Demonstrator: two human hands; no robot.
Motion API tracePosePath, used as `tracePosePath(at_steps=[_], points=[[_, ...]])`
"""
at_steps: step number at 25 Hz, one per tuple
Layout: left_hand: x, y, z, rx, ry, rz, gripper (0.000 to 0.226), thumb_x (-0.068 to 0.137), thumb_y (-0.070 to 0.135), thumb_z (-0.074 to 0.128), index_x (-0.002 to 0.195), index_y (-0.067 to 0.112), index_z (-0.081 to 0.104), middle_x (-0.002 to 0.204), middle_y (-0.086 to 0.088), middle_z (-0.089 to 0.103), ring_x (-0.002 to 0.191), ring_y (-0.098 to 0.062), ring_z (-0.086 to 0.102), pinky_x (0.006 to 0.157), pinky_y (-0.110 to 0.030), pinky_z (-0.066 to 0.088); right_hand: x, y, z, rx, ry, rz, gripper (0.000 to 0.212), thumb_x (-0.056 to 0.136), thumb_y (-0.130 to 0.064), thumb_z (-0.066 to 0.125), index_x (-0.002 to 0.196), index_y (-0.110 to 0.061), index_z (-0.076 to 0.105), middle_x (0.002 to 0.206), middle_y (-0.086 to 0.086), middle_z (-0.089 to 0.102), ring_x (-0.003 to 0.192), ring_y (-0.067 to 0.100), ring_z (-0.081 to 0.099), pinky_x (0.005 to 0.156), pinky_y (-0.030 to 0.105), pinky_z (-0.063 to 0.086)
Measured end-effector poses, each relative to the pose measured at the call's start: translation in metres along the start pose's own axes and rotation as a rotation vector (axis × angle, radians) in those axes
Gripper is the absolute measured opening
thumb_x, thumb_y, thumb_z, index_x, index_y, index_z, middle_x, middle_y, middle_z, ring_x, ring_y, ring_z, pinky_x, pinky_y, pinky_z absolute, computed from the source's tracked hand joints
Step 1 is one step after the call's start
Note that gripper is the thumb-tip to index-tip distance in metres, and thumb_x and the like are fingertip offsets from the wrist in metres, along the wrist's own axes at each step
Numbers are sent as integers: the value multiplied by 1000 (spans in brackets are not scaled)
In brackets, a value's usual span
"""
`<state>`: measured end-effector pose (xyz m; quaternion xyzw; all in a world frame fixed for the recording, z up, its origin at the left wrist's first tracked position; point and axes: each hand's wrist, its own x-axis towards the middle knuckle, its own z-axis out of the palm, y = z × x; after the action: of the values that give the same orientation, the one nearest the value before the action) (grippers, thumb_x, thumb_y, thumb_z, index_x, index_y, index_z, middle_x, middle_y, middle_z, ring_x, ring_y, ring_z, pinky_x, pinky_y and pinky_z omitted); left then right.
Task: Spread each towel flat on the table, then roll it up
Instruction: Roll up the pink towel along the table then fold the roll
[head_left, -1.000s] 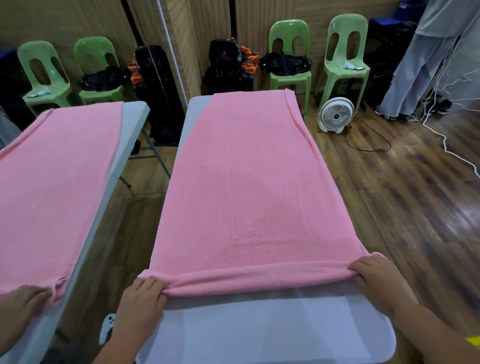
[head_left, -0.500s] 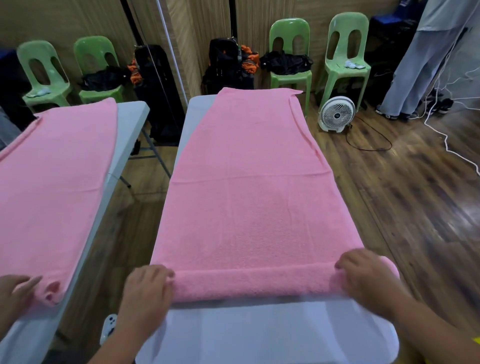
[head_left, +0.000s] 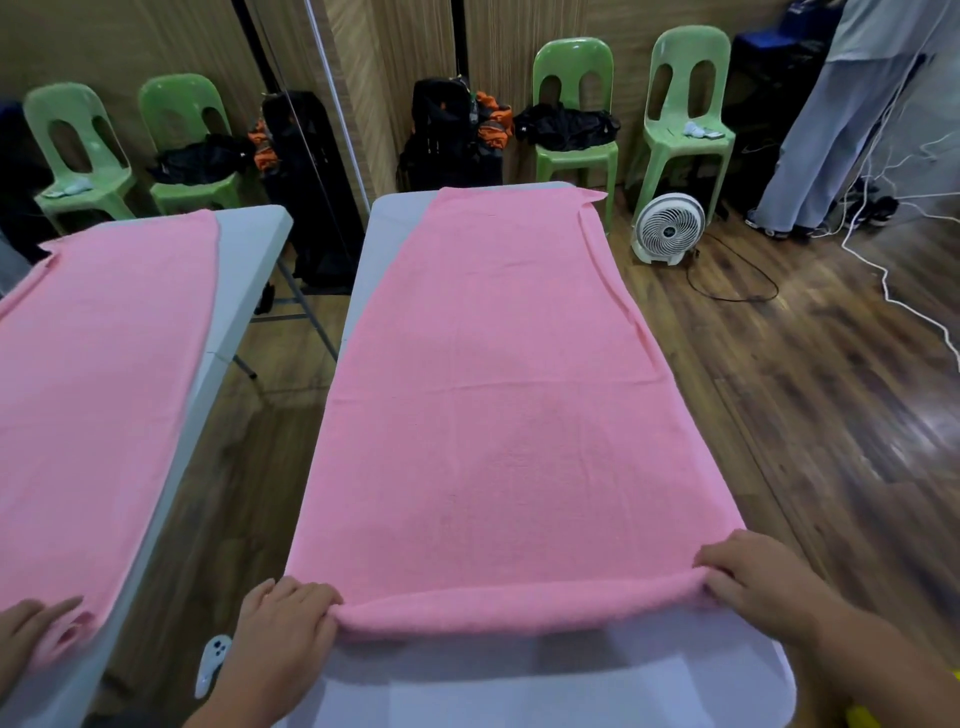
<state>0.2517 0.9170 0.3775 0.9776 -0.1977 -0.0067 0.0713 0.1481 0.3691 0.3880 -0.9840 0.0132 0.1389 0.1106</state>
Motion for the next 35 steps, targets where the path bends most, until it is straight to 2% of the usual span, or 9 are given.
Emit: tracePosePath(at_steps=[3,8,10,13,17,20,23,29,35], points=[[32,-6,-7,23,-14,-96,19,84,38,41,94,41,57,77,14,62,80,-15,62,92,-53,45,25,5,-15,43,-28,136,34,85,-45,40,114,-40,56,97,-7,67,89,14,58,81,34,48],[31,10,-1,74,-48,75,38,77,38,52,113,32,61,118,9,61,109,-20,57,105,-51,41,17,-32,8,-180,203,-253,41,74,-37,60,112,-25,66,110,-6,64,102,17,58,95,35,44],[27,7,6,95,-131,23,54,70,38,58,124,32,59,129,8,59,118,-19,54,110,-52,38,11,-33,23,-152,162,-117,57,70,-40,54,125,-26,61,123,-5,62,112,18,53,101,41,39],[37,3,4,32,-73,-56,40,77,35,47,113,33,65,117,9,66,108,-19,59,100,-46,44,16,-18,26,-131,235,92,55,70,-34,43,117,-24,67,111,-2,67,106,24,54,99,44,33],[19,4,-3,-29,-35,-27,26,80,37,40,92,42,62,92,24,64,88,-11,60,86,-40,46,3,-7,11,-69,223,9,21,72,-36,48,85,-35,65,80,-14,63,81,19,56,87,37,38],[11,-2,-2,-65,-79,-4,19,80,36,43,89,48,54,80,25,59,80,-4,55,86,-44,46,-5,1,2,-35,116,24,16,73,-39,51,87,-40,59,74,-12,62,74,19,56,71,31,37],[42,-6,-4,-50,-52,-114,24,83,39,45,104,45,55,87,16,66,85,-11,61,93,-50,45,16,6,-5,-79,235,120,44,76,-37,56,119,-28,65,99,0,70,91,25,62,81,41,50],[36,18,13,57,-86,3,45,76,37,52,119,32,61,126,8,59,117,-19,55,110,-55,35,13,-29,18,-159,197,-83,58,69,-37,51,123,-21,63,123,0,63,115,21,54,102,42,37],[31,6,7,8,-39,-30,30,82,36,40,101,40,64,100,20,65,95,-13,59,99,-48,41,10,-16,15,-43,285,47,31,68,-38,49,90,-32,69,82,-14,66,83,19,56,87,39,37]])
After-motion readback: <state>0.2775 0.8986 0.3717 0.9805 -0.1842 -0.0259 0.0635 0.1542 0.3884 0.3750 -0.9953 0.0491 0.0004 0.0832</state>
